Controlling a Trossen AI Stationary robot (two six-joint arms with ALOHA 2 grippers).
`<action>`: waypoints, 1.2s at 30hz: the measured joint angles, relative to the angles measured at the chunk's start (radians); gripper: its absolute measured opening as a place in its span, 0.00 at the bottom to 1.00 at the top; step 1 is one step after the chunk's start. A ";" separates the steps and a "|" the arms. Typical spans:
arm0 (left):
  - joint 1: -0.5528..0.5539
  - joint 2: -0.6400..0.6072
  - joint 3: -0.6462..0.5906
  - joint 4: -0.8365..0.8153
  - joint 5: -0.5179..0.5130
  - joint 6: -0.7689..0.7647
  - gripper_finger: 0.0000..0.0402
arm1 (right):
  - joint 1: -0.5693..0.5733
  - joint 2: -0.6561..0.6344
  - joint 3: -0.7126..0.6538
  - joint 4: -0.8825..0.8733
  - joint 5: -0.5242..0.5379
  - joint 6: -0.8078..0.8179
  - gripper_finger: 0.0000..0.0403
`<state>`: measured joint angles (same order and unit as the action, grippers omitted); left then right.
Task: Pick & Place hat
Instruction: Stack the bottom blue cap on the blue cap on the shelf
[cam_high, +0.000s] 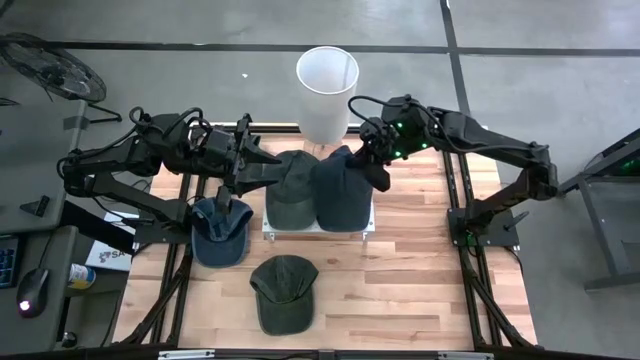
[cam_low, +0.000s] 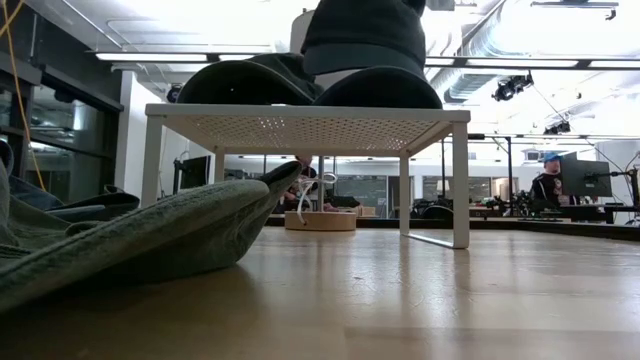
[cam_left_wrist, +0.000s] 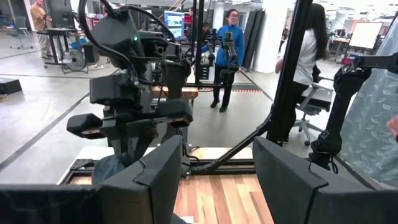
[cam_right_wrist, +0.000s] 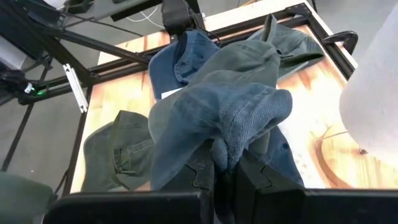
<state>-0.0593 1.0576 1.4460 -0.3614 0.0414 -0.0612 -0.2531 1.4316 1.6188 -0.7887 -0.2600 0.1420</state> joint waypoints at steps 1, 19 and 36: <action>0.000 0.000 0.000 0.000 0.000 0.000 0.48 | -0.002 0.005 0.000 0.000 -0.001 -0.008 0.04; 0.000 0.000 0.000 0.074 -0.001 0.004 0.48 | -0.029 0.062 0.000 -0.049 0.007 -0.020 0.05; 0.000 0.000 0.000 0.074 0.000 0.004 0.48 | -0.021 0.061 0.000 -0.096 -0.013 0.071 0.26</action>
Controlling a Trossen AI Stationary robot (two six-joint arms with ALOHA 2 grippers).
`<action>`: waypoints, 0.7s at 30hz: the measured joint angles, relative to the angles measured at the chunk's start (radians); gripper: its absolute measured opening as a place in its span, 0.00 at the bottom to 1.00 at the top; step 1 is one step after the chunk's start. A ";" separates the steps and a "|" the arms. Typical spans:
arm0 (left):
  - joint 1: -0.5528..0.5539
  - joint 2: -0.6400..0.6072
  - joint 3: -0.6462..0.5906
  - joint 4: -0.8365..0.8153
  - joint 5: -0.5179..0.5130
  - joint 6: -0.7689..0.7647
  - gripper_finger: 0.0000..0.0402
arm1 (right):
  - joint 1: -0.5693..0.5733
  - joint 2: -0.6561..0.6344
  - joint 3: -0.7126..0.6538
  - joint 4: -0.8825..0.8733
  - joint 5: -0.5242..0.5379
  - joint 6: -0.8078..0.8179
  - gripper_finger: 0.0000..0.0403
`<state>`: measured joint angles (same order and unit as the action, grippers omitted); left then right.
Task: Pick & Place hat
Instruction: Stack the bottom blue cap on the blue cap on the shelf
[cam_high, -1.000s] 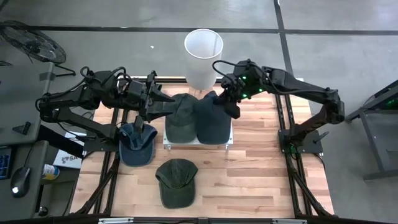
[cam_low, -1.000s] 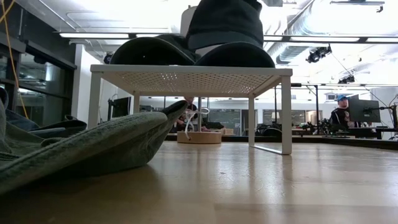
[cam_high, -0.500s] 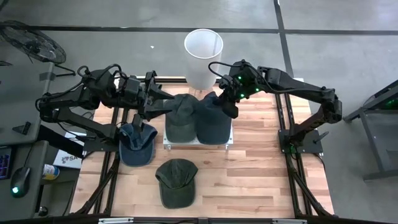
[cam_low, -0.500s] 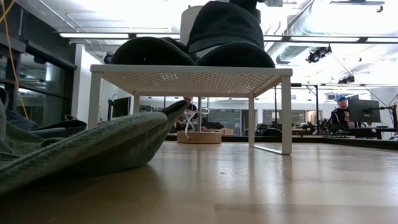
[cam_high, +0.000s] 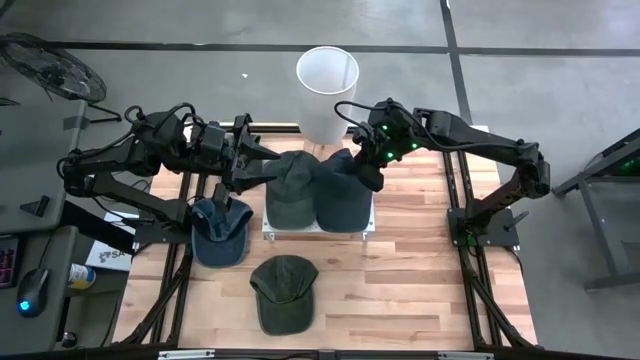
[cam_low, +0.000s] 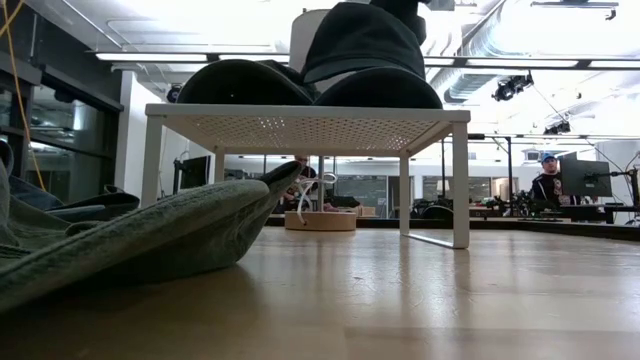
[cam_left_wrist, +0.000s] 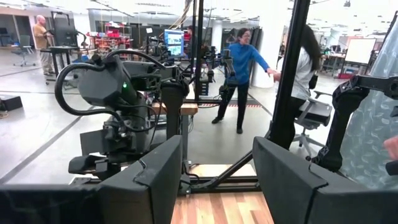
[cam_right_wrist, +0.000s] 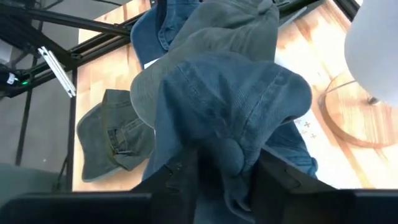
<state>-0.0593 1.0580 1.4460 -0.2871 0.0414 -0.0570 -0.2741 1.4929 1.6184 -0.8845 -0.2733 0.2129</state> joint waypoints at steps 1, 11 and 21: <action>0.000 0.000 0.000 0.000 0.000 0.000 0.48 | 0.000 0.000 0.000 0.000 -0.005 0.007 0.28; 0.000 0.000 0.000 -0.018 0.000 0.000 0.48 | 0.000 -0.024 0.000 -0.017 -0.059 0.026 0.45; 0.000 0.000 0.000 -0.080 0.000 0.000 0.48 | 0.000 -0.089 0.000 -0.018 -0.082 0.021 0.46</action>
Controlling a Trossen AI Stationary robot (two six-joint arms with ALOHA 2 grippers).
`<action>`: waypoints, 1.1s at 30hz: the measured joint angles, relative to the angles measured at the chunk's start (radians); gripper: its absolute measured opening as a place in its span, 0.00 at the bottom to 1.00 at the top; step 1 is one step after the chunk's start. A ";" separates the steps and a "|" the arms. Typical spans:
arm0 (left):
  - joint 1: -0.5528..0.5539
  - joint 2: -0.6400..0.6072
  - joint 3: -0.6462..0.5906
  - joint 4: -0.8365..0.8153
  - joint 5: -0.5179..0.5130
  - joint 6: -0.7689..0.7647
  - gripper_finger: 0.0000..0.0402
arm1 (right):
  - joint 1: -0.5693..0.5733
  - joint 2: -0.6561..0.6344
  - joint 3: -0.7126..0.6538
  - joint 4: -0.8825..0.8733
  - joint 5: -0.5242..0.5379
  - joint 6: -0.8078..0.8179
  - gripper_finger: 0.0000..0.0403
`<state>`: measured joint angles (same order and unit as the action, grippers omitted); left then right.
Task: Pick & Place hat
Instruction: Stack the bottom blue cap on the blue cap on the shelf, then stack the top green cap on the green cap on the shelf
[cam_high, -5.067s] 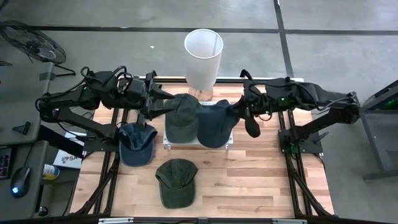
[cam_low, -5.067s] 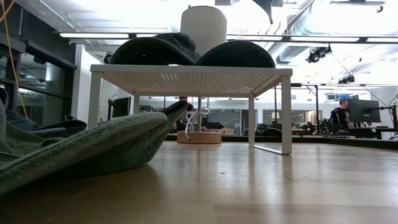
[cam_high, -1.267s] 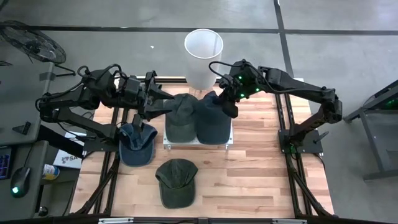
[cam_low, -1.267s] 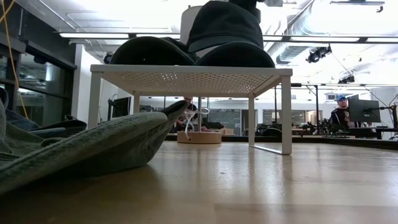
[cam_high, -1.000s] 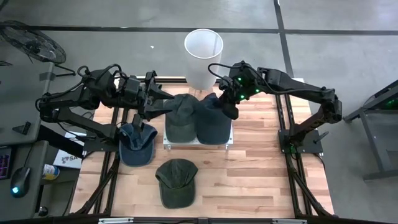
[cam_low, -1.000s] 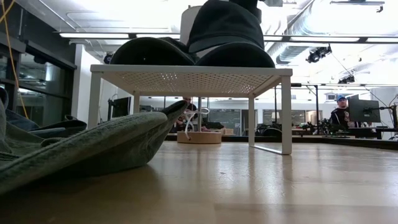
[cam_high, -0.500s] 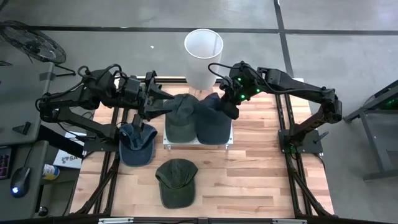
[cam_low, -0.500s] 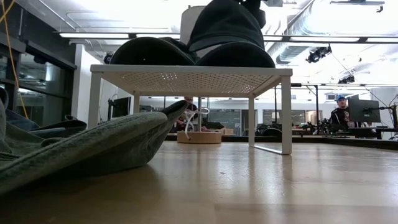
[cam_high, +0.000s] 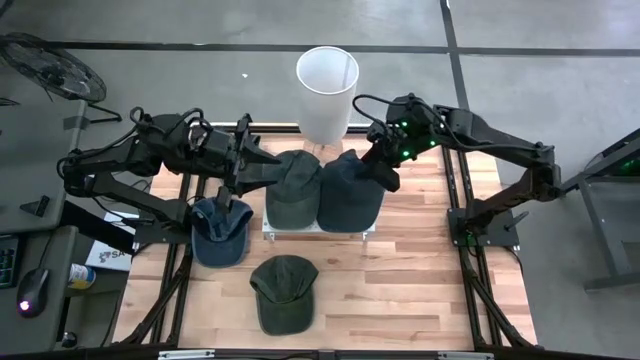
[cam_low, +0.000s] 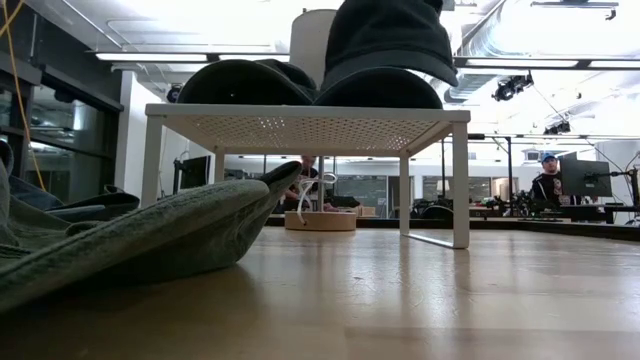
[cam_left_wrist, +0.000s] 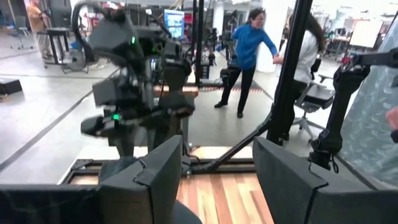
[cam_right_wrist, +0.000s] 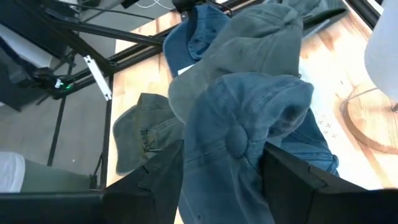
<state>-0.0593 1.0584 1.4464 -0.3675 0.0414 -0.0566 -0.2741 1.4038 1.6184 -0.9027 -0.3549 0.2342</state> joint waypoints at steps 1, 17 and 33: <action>0.000 0.000 0.000 -0.010 0.000 0.000 0.48 | 0.000 -0.004 0.000 -0.003 0.000 -0.005 0.46; 0.000 0.000 0.000 -0.033 0.000 0.008 0.48 | 0.000 -0.009 0.000 0.044 0.123 -0.099 0.46; 0.000 0.000 0.000 -0.033 -0.017 0.008 0.48 | 0.000 -0.010 0.000 0.181 0.228 -0.175 0.46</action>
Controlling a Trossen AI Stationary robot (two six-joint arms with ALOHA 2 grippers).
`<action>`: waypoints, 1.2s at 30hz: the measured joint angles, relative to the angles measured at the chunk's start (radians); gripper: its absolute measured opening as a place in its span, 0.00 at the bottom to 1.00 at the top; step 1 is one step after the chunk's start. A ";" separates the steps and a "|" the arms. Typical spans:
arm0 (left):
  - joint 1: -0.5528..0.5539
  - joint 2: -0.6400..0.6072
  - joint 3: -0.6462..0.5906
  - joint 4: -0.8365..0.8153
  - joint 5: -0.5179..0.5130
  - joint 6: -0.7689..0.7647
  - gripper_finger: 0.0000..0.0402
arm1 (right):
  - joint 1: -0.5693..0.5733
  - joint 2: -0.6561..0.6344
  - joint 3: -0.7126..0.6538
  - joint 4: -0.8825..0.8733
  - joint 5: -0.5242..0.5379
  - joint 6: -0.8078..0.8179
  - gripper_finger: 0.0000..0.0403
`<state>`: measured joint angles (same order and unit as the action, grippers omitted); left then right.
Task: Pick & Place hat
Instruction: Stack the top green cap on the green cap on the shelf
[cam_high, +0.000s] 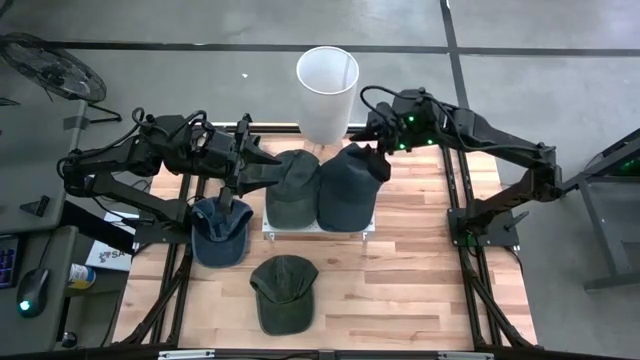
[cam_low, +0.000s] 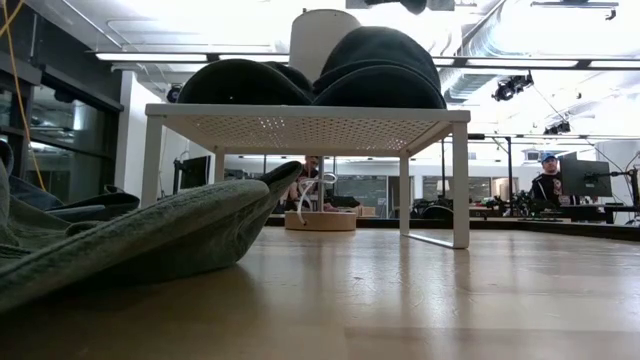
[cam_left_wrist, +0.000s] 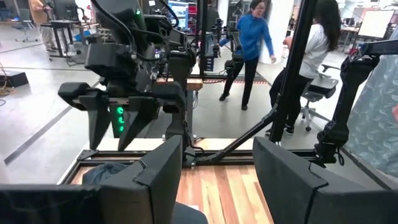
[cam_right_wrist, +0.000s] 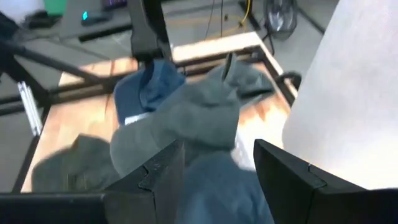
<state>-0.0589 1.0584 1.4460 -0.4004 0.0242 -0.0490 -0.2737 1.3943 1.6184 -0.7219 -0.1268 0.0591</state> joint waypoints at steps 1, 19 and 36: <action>0.000 0.000 0.000 0.000 0.000 0.000 0.48 | 0.000 -0.005 0.000 0.019 0.001 0.005 0.46; 0.000 -0.005 0.000 -0.035 0.002 -0.001 0.48 | 0.117 -0.176 0.000 0.028 0.001 0.168 0.46; 0.000 -0.110 0.000 -0.414 -0.246 -0.134 0.48 | 0.466 -0.206 -0.096 -0.327 0.253 0.483 0.46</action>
<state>-0.0593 0.9479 1.4464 -0.8145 -0.2218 -0.1826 0.1925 1.1878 1.5221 -1.0492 0.1266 0.5425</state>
